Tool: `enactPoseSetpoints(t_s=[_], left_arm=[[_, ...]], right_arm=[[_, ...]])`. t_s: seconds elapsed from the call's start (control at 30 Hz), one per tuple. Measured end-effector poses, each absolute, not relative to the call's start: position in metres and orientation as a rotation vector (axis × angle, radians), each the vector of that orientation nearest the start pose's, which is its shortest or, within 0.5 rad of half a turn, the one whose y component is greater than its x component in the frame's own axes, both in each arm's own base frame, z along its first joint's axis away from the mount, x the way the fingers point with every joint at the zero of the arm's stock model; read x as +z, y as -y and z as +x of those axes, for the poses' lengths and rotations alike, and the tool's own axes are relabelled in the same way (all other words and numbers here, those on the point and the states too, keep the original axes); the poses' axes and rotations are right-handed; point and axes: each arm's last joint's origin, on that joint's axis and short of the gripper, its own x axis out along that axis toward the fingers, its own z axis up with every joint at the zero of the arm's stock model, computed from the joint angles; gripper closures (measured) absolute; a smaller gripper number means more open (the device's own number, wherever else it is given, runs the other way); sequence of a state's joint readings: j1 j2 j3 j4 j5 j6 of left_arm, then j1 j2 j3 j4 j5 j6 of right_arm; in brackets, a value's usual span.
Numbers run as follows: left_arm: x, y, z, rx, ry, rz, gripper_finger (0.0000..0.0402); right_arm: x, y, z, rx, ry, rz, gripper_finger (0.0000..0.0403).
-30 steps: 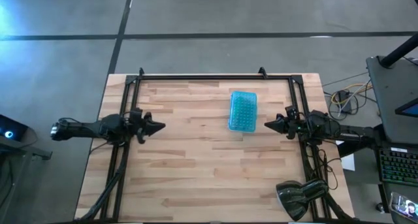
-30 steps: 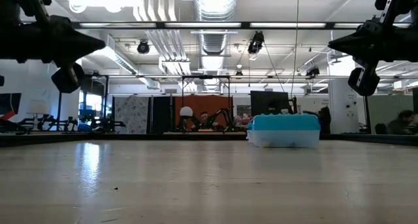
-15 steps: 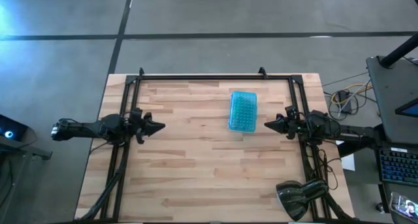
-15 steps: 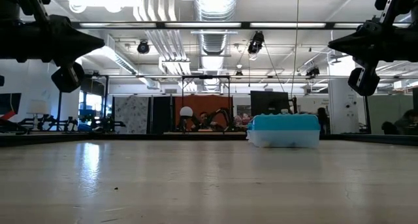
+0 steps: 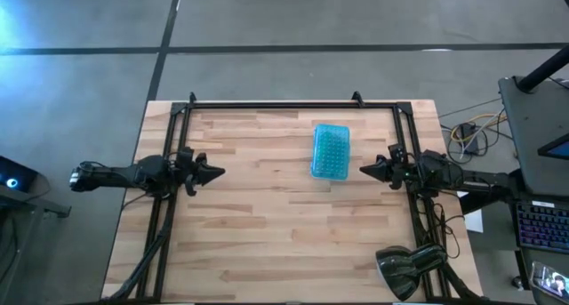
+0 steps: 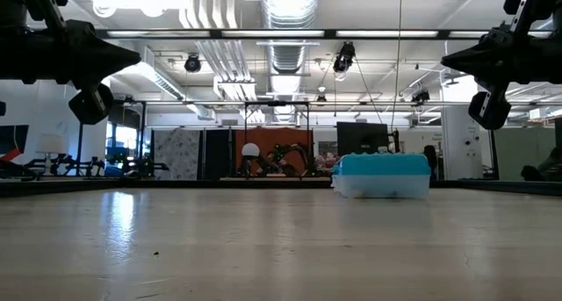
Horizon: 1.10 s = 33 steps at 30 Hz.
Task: Pick & place school supplies into a supply box
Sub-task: Return to Home Position
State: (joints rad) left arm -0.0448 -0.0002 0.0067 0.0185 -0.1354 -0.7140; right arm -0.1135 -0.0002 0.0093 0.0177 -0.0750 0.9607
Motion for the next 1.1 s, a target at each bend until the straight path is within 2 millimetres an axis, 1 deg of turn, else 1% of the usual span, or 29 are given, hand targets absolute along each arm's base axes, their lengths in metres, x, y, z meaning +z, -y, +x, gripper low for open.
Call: enactPoseSetpoints(t_s=[0.43,0.73,1.1], left_arm=[[0.167,0.001,0.097,0.075,0.054,-0.716,0.0401],[0.167,0.001,0.097,0.074,0.054,-0.716,0.0401],[0.167,0.001,0.097,0.074,0.054,-0.716,0.0401]], right_arm=[[0.168,0.001,0.097,0.031,0.01,0.959,0.0394],[0.168,-0.01,0.097,0.137,-0.045,0.959,0.0394],[0.167,-0.01,0.097,0.136,-0.054,0.959,0.0394]])
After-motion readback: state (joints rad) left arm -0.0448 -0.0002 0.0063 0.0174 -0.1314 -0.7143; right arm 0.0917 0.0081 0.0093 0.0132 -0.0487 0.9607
